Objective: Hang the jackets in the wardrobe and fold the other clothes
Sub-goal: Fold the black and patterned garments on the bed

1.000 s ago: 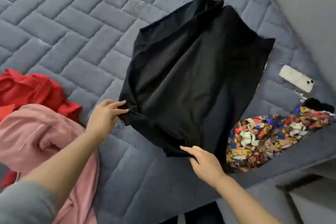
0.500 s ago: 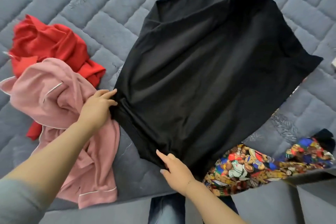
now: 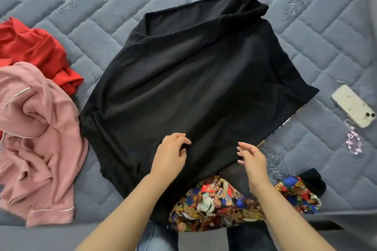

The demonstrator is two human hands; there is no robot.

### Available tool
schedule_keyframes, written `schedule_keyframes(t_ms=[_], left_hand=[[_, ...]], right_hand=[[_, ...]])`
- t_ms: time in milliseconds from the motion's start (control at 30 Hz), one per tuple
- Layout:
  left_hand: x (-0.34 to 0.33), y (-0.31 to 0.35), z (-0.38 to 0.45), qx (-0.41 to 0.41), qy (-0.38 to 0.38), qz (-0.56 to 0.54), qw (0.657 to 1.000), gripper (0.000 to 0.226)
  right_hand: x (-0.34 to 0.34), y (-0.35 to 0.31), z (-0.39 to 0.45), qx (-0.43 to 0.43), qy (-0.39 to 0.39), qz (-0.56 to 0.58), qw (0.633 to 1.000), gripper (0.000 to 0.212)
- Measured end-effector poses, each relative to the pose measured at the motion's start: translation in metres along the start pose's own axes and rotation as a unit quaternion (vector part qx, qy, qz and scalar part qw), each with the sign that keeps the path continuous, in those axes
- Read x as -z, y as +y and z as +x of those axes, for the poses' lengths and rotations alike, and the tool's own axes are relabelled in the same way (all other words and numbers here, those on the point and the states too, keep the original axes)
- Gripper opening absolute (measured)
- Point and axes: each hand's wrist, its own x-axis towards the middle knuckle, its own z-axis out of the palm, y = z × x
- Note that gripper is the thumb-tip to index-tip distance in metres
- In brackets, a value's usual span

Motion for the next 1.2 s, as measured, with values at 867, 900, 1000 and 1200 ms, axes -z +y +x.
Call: schedule_keyframes(t_ms=[867,900,1000,1200], left_hand=[[-0.147,0.104,-0.049,0.082,-0.115,0.058,0.988,0.045],[-0.140,0.106,-0.046,0.088,-0.107,0.032,0.990,0.041],[-0.104,0.105,-0.029,0.102,-0.089,-0.040,0.990,0.012],[-0.010,0.088,0.039,0.152,-0.107,-0.114,0.976,0.021]], right_hand=[[0.185,-0.040,0.146,-0.007,0.099,0.114,0.989,0.015],[0.187,-0.046,0.144,0.000,0.106,0.109,0.988,0.007],[0.184,-0.078,0.141,0.025,0.095,0.114,0.989,0.015],[0.136,-0.166,0.156,0.011,-0.059,0.140,0.988,0.016]])
